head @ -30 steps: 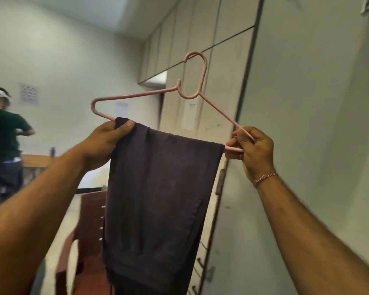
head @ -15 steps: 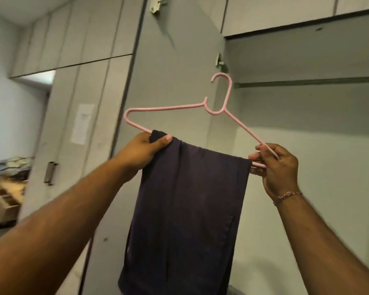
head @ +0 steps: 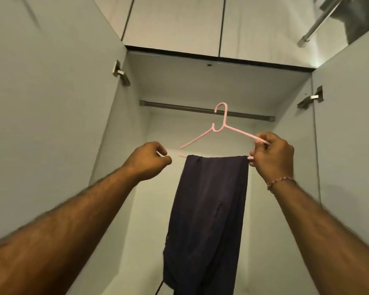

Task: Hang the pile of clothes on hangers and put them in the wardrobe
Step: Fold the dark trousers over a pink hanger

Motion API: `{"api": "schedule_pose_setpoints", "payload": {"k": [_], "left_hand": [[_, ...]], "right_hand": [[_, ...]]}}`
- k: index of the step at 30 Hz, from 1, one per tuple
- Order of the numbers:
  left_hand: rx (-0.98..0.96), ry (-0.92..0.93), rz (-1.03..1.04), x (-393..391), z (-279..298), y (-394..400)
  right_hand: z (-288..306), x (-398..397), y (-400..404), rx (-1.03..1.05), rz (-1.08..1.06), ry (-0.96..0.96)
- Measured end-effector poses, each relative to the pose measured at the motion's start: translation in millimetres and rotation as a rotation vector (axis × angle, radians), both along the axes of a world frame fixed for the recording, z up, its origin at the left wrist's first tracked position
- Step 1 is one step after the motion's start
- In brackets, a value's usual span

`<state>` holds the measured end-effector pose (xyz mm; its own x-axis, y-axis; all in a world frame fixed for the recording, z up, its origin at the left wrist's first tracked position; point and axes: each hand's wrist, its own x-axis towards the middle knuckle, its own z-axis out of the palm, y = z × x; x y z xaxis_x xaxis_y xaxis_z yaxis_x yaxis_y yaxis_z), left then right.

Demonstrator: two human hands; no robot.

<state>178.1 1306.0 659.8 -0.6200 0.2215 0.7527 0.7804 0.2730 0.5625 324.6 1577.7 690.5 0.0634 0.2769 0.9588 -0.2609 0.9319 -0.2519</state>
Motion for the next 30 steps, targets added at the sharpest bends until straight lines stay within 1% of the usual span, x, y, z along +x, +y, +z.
{"api": "schedule_pose_setpoints", "payload": {"k": [3,7,12,17,21,25,30], "left_hand": [[0.038,0.018,-0.136,-8,13,65],[-0.01,0.113,-0.129,-34,24,152],[-0.107,0.22,-0.024,-68,45,230],[-0.119,0.338,0.029,-94,71,285],[-0.099,0.379,-0.03,-108,87,329],[-0.101,0.443,-0.081,-120,96,365],[-0.058,0.496,-0.122,-139,108,392]], "right_hand": [[24,-15,39,0.098,-0.216,0.001],[47,-49,95,0.12,-0.397,0.015],[62,-86,175,0.031,-0.491,-0.013],[80,-102,231,-0.019,-0.548,0.034],[111,-111,255,-0.017,-0.614,0.071],[135,-117,266,-0.023,-0.709,0.05],[153,-131,282,-0.039,-0.767,-0.069]]}}
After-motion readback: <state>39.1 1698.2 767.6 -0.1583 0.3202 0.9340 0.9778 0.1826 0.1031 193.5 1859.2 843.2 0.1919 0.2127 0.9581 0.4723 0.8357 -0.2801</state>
